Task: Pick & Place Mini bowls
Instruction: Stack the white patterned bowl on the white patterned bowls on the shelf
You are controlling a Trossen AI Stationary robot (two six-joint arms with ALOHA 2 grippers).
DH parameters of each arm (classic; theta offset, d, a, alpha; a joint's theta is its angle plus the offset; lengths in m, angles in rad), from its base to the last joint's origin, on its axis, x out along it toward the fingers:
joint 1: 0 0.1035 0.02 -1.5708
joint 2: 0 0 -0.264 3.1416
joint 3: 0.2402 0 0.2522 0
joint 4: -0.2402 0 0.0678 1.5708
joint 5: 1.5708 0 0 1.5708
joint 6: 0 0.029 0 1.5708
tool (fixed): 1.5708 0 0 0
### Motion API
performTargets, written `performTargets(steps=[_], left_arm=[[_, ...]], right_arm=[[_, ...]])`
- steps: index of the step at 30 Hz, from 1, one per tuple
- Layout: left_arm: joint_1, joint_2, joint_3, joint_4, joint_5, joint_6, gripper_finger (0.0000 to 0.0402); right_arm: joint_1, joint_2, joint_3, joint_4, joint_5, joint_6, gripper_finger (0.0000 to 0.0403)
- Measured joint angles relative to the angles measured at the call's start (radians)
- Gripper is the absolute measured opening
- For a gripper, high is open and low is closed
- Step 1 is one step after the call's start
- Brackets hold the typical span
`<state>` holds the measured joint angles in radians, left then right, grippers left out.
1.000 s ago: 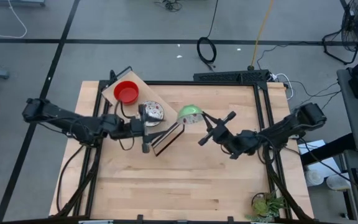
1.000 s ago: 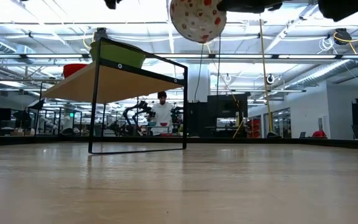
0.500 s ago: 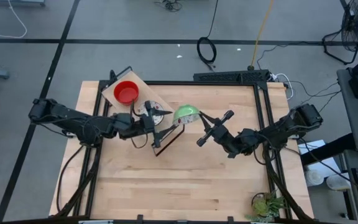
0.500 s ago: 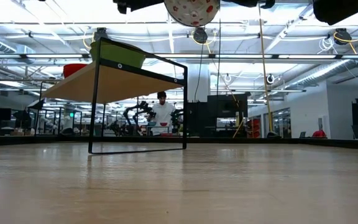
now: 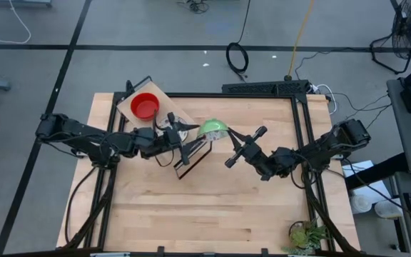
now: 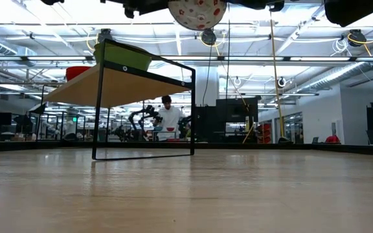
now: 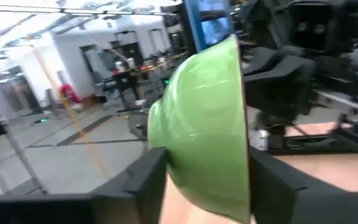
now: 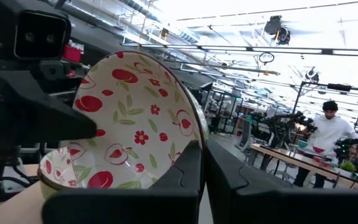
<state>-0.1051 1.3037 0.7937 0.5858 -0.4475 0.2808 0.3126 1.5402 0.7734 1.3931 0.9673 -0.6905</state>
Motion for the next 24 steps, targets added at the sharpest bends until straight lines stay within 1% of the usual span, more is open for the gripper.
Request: performTargets(steps=[4,6,7,11,12,15,17,18,20,21,23,24], left_arm=[[0.005,0.0,0.0,0.017,-0.052,0.042,0.0091],[0.011,0.0,0.0,0.031,-0.093,0.07,0.0038],[0.011,0.0,0.0,0.042,-0.099,0.077,0.0021],[0.001,0.001,0.0,0.038,-0.202,0.094,0.0012],[-0.006,-0.002,-0.001,0.036,-0.248,0.115,0.0011],[-0.039,-0.039,-0.002,0.036,-0.324,0.162,0.001],[-0.058,-0.084,0.0,0.035,-0.375,0.197,0.001],[-0.064,-0.115,0.007,0.009,-0.409,0.215,0.001],[-0.072,-0.172,0.065,-0.125,-0.485,0.211,0.001],[-0.068,-0.199,0.109,-0.231,-0.513,0.18,0.001],[-0.046,-0.233,0.228,-0.509,-0.537,0.073,0.001],[-0.027,-0.239,0.299,-0.653,-0.516,0.003,0.001]], right_arm=[[0.001,-0.001,0.0,-0.064,0.002,0.06,0.0],[0.003,-0.001,0.001,-0.108,-0.027,0.086,0.0001],[0.005,0.001,0.001,-0.132,-0.048,0.095,0.0002],[0.005,-0.001,0.002,-0.23,-0.09,0.165,0.0003],[0.01,-0.001,0.002,-0.249,-0.081,0.18,0.0003],[0.025,0.0,-0.001,-0.301,-0.054,0.194,0.0001],[0.042,0.0,-0.001,-0.314,0.0,0.21,0.0004],[0.05,0.0,-0.001,-0.314,0.037,0.217,0.0006],[0.061,-0.001,-0.001,-0.314,0.106,0.231,0.001],[0.064,-0.001,-0.001,-0.316,0.126,0.237,0.0012],[0.068,-0.002,-0.001,-0.33,0.136,0.25,0.0014],[0.069,-0.002,-0.001,-0.337,0.134,0.258,0.0014]])
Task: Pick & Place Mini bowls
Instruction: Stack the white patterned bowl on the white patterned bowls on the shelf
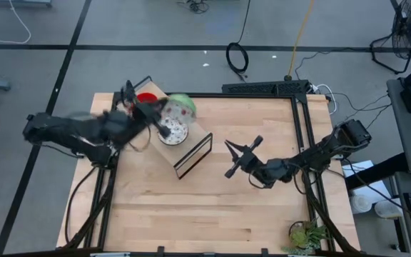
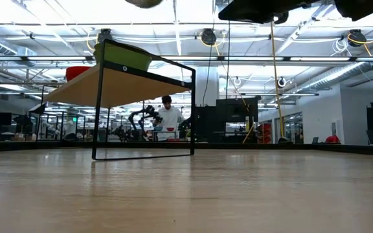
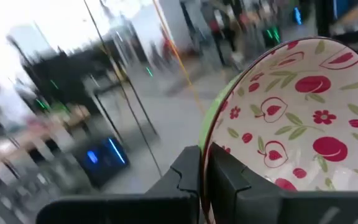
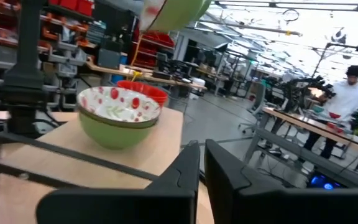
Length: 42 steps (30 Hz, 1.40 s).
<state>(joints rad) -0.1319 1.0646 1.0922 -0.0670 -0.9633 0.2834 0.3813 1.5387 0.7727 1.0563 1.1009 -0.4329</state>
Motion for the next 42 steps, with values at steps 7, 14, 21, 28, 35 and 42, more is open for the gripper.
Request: performTargets(steps=[7,14,21,28,35,42], left_arm=[[0.231,0.067,0.442,-0.78,0.523,-0.372,0.001],[0.453,0.17,0.52,-1.13,0.991,-0.334,0.001],[0.561,0.29,0.52,-1.184,1.047,-0.349,0.001],[0.62,0.382,0.52,-1.244,1.106,-0.367,0.001],[0.648,0.429,0.52,-1.259,1.14,-0.386,0.001],[0.649,0.43,0.52,-1.271,1.154,-0.417,0.0011]], right_arm=[[0.0,0.0,0.0,-0.014,-0.001,0.01,0.0015],[0.0,0.0,0.0,-0.014,-0.001,0.007,0.0012],[0.0,0.0,0.0,-0.014,-0.002,0.003,0.0015],[0.0,0.0,0.0,-0.015,-0.002,-0.005,0.0015],[0.0,0.0,0.0,-0.023,-0.002,-0.006,0.0018],[0.0,0.0,0.0,-0.031,-0.002,-0.006,0.0018]])
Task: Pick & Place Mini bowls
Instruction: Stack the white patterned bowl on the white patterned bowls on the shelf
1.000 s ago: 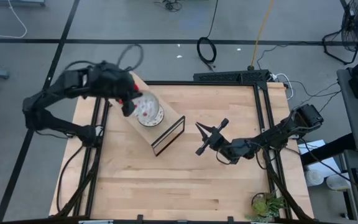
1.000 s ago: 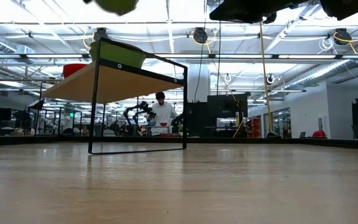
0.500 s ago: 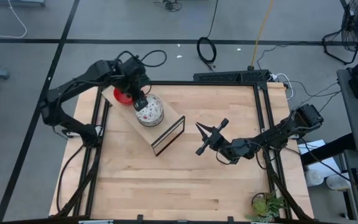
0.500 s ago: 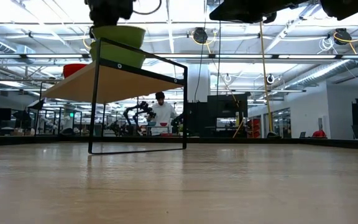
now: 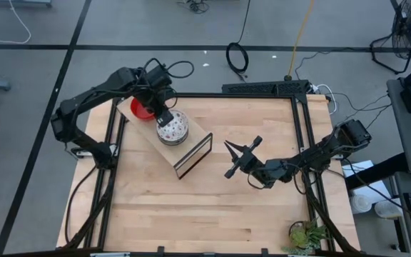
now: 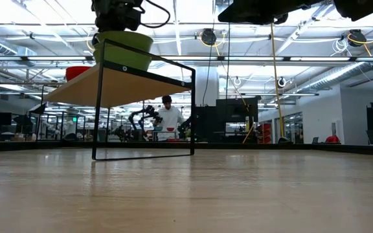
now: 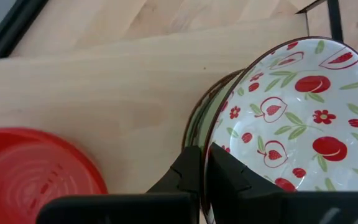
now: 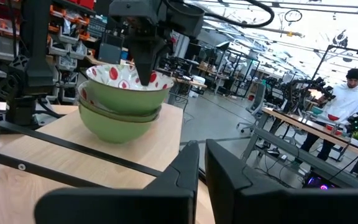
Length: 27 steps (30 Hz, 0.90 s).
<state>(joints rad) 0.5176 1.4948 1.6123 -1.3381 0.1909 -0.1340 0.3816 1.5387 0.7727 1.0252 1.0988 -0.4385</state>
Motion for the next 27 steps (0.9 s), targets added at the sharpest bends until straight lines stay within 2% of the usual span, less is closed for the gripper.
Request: performTargets(steps=[13,27], left_arm=[[-0.003,0.0,-0.036,-0.048,-0.023,-0.049,0.0011],[-0.007,0.008,-0.071,-0.004,0.026,-0.025,0.0029]], right_arm=[[0.0,0.0,0.0,0.0,-0.003,0.0,0.0018],[0.0,0.0,0.0,0.001,-0.003,0.0,0.0018]])
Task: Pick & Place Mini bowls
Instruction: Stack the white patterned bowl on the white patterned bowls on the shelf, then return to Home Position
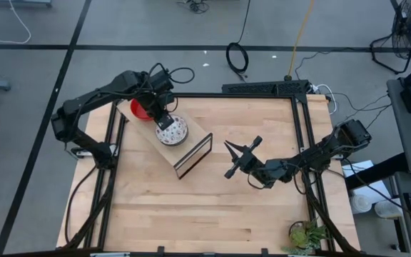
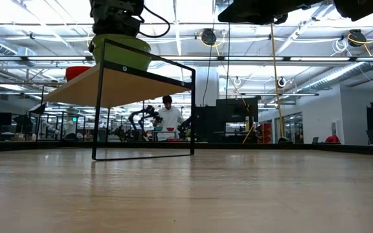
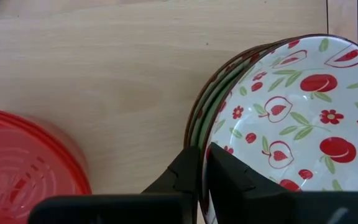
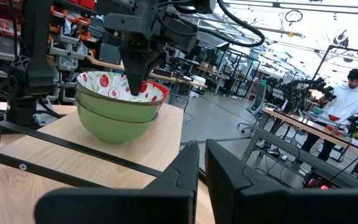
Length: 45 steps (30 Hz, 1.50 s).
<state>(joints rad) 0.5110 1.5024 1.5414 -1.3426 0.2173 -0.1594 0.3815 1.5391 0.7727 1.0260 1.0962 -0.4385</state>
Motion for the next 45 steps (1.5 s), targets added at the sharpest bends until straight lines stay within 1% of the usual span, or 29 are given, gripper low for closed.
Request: performTargets(steps=[8,14,16,18,24,33,35,39,45], left_arm=[[-0.002,-0.004,-0.002,0.046,0.003,0.038,0.003],[-0.003,-0.004,-0.002,0.056,0.018,0.055,0.0012],[-0.003,-0.004,-0.002,0.057,0.018,0.055,0.0013],[-0.003,-0.004,-0.002,0.057,0.018,0.054,0.0027],[-0.003,-0.005,-0.002,0.058,0.025,0.046,0.0095],[0.003,-0.005,0.013,0.04,0.02,0.062,0.0171],[0.015,-0.005,0.047,0.007,0.017,0.065,0.0184],[0.028,-0.006,0.124,-0.023,0.017,0.012,0.0203],[0.028,-0.015,0.302,-0.062,0.016,-0.003,0.0213]], right_arm=[[0.0,0.001,0.0,-0.007,0.001,0.0,0.0018],[0.0,0.001,0.0,-0.008,0.001,0.0,0.0018],[0.0,0.001,0.0,-0.008,0.002,0.0,0.0018],[0.0,0.001,0.0,-0.008,0.002,0.0,0.0018],[0.0,0.001,0.0,-0.008,0.002,0.001,0.0018],[0.0,0.001,0.0,-0.01,0.0,0.007,0.0018],[0.0,0.001,0.0,-0.01,0.0,0.007,0.0018],[0.0,0.001,0.0,-0.01,0.0,0.007,0.0018],[0.0,0.001,0.0,-0.007,0.004,0.008,0.0018]])
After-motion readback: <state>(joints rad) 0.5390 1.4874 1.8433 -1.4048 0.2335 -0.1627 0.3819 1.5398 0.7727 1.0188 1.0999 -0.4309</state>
